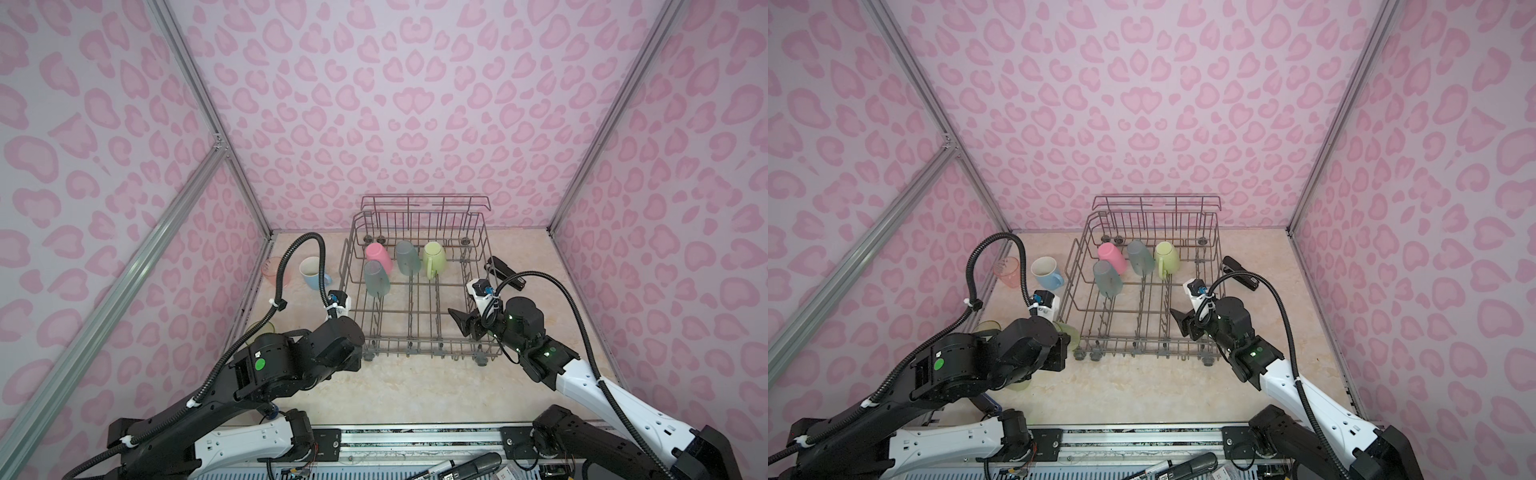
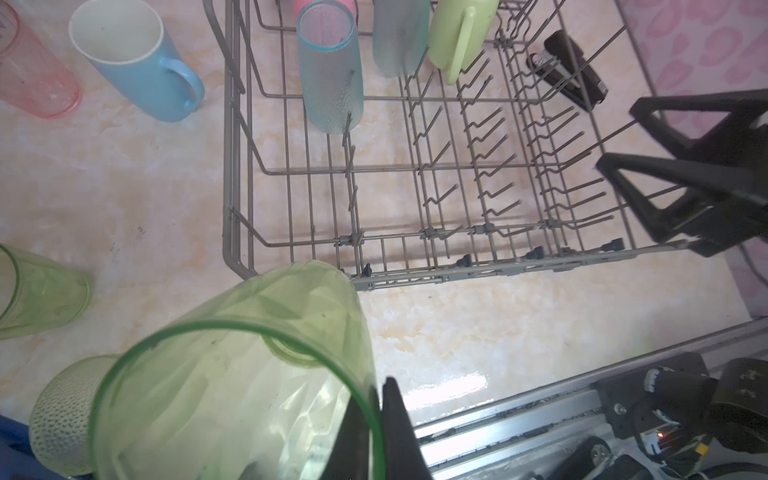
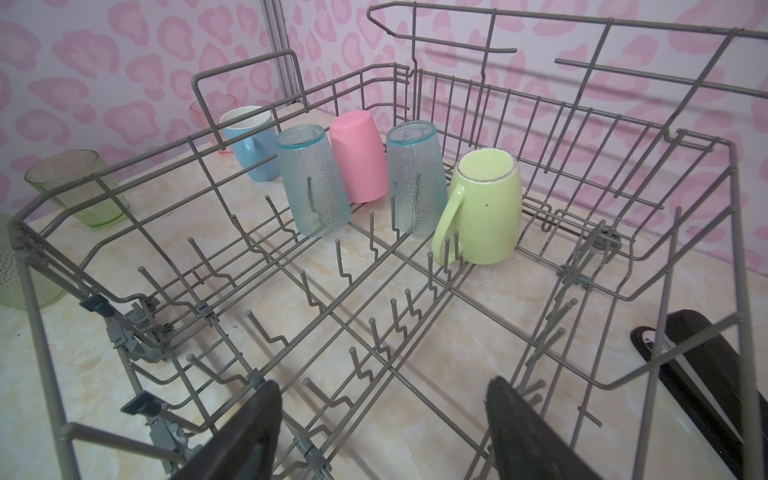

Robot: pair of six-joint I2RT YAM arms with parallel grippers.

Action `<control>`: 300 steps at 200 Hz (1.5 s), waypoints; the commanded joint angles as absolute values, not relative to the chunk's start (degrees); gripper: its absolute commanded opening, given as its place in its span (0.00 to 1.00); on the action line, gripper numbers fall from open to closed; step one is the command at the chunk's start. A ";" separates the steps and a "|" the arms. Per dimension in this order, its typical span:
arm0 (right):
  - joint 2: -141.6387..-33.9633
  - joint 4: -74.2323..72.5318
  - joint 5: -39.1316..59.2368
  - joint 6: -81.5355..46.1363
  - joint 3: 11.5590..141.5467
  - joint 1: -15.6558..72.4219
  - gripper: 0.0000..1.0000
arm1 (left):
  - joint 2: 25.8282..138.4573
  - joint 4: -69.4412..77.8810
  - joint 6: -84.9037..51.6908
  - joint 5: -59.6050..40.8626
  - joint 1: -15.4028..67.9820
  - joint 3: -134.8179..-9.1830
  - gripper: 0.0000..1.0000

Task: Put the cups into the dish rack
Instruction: 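Lift the green glass toward the rack with the left gripper while the right gripper rises, then bring both grippers together over the rack and grasp the green glass with the right gripper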

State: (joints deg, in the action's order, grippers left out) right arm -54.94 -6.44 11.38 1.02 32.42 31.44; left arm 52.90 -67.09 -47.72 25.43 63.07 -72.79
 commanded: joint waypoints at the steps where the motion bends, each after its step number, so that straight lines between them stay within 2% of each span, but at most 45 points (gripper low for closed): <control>1: -56.13 -6.47 10.99 0.61 33.45 31.54 0.77 | 53.21 -62.76 -42.63 23.89 61.22 -75.19 0.04; 62: -57.81 -3.87 10.04 -3.18 37.58 31.47 0.77 | 56.49 -45.77 -32.06 11.50 50.49 -74.21 0.04; 121: -65.34 -0.35 4.91 -19.97 49.09 30.81 0.76 | 63.99 -30.07 -28.22 -5.60 37.50 -74.73 0.04; 161: -71.49 4.89 6.15 -33.04 61.20 29.33 0.77 | 70.22 -18.39 -30.44 -15.03 31.93 -75.91 0.04; 198: -75.63 5.97 11.69 -45.24 68.44 26.58 0.78 | 76.17 -7.35 -34.60 -20.64 30.46 -76.72 0.04; 238: -78.32 -9.48 19.54 -64.50 64.92 22.11 0.80 | 80.60 2.14 -38.32 -23.77 30.15 -76.73 0.04; 259: -79.51 -14.20 20.50 -72.50 63.91 20.85 0.80 | 81.65 7.21 -40.25 -24.46 30.07 -76.32 0.04; 300: -81.03 -15.67 19.08 -79.56 65.56 20.78 0.81 | 83.37 16.47 -43.38 -25.42 30.01 -74.11 0.04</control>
